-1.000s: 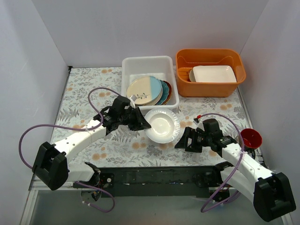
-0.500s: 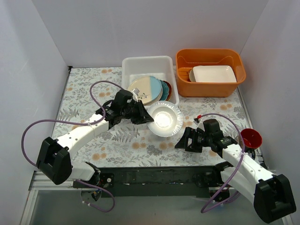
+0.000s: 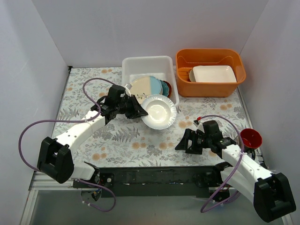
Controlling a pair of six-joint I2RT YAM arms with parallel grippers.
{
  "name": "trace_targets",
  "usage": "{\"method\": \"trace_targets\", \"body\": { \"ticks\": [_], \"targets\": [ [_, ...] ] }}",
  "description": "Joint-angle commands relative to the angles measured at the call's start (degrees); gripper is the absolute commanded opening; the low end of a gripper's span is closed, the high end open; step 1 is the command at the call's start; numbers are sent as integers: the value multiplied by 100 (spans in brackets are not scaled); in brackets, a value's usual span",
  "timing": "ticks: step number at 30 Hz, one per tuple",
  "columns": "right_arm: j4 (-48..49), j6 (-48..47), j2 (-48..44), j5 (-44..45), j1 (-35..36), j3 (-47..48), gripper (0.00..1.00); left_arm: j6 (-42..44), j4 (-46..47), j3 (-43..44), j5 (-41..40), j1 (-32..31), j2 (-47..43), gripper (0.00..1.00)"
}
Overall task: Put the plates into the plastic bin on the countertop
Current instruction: Place the plate in the plastic bin.
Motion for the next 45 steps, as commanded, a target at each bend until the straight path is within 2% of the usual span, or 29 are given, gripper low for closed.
{"method": "trace_targets", "body": {
  "ticks": [1, 10, 27, 35, 45],
  "targets": [
    [83, -33, -84, -16, 28, -88, 91, 124, 394, 341, 630, 647, -90, 0],
    [135, -59, 47, -8, 19, -53, 91, 335, 394, 719, 1017, 1316, 314, 0],
    [153, -42, 39, -16, 11, -106, 91, 397, 526, 1721, 1325, 1712, 1369, 0],
    [179, -24, 30, -16, 19, -141, 91, 415, 604, 1844, 1176, 1870, 1615, 0],
    [144, 90, -198, -16, 19, -264, 91, 274, 711, 2459, 1545, 2002, 2212, 0]
  ]
}}
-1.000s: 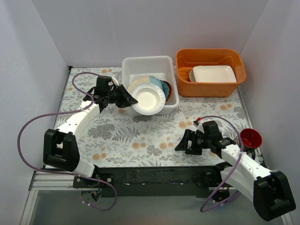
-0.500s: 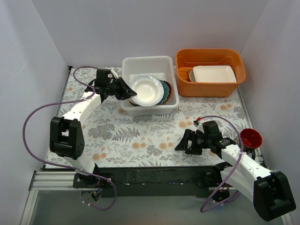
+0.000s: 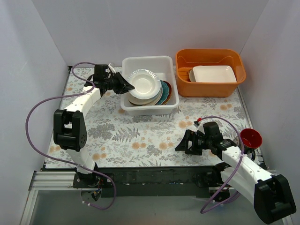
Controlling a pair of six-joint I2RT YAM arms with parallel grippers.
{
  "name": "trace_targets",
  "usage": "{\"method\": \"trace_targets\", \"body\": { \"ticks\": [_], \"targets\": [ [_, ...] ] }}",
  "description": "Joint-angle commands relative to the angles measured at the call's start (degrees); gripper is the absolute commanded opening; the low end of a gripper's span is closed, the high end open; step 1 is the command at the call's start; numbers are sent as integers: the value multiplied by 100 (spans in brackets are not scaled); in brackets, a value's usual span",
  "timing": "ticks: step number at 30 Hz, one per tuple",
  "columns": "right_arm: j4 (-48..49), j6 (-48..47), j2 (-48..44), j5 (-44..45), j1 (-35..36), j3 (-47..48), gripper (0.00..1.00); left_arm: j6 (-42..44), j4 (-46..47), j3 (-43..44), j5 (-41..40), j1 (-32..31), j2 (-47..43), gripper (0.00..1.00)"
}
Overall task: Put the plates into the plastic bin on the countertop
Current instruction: Place the plate in the plastic bin.
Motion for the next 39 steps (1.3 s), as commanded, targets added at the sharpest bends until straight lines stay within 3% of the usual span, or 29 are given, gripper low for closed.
{"method": "trace_targets", "body": {
  "ticks": [1, 35, 39],
  "targets": [
    [8, 60, -83, 14, 19, -78, 91, -85, 376, 475, 485, 29, -49, 0],
    [-193, -2, -223, 49, 28, -8, 91, 152, 323, 132, 546, 20, 610, 0],
    [-220, 25, -311, 58, 11, -43, 91, 311, 148, 115, 468, 29, 601, 16]
  ]
}}
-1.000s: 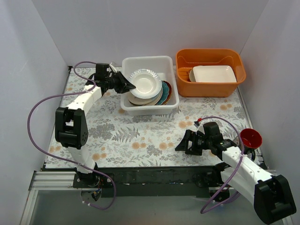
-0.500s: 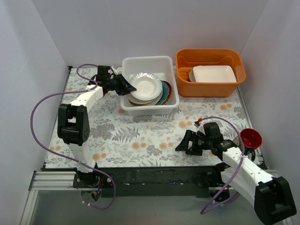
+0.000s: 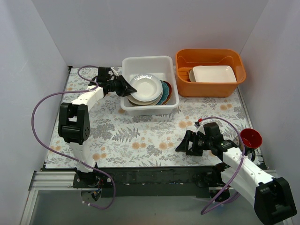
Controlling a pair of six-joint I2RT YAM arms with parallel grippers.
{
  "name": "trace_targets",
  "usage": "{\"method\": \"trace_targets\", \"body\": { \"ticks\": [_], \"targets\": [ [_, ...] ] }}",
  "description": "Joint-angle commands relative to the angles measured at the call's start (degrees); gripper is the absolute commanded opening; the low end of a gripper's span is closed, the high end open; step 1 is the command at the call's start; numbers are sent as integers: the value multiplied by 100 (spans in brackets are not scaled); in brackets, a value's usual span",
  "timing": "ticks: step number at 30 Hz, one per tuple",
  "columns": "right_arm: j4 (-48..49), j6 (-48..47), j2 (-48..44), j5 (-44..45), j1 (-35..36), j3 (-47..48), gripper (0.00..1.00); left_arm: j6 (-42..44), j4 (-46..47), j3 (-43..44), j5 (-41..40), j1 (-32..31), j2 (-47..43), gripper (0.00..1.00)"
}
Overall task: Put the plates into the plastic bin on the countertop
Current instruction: Place the plate in the plastic bin.
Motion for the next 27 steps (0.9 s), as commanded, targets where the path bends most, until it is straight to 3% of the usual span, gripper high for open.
{"method": "trace_targets", "body": {
  "ticks": [1, 14, 21, 27],
  "targets": [
    [-60, -39, -160, 25, 19, -41, 91, 422, -141, -14, 11, 0, -175, 21],
    [-87, -47, -143, 26, 19, 29, 91, 1108, -1344, 512, -648, -8, -474, 98],
    [-43, -74, -28, -1, 19, 99, 91, 1495, -2873, 1181, -1351, -8, -552, 98],
    [-60, -65, -2, 25, 19, 187, 91, 1565, -2796, 918, -1976, -8, -1071, 98]
  ]
}}
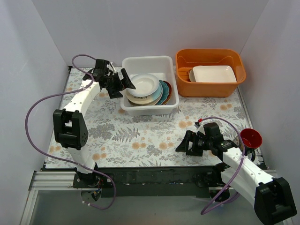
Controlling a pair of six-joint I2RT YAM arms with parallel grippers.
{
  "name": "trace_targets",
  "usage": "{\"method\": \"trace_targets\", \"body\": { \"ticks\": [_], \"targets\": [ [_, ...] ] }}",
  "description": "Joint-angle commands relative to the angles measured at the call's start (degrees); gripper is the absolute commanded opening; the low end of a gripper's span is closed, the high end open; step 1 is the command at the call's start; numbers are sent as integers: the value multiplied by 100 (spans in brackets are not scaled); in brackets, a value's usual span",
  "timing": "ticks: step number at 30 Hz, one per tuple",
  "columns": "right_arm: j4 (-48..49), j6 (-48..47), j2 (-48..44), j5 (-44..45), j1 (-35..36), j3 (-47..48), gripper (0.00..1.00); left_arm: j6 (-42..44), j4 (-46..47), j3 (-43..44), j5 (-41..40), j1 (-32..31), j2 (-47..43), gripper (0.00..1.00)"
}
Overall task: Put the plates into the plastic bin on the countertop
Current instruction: Place the plate in the plastic bin, then reset both arms
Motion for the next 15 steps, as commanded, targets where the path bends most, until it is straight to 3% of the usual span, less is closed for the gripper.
{"method": "trace_targets", "body": {
  "ticks": [1, 15],
  "targets": [
    [-32, -74, 33, 10, 19, 196, 91, 269, -352, -94, -697, 53, -662, 98],
    [-32, -267, 349, 89, 19, 591, 96, 515, -71, -533, -670, 53, -1190, 98]
  ]
}}
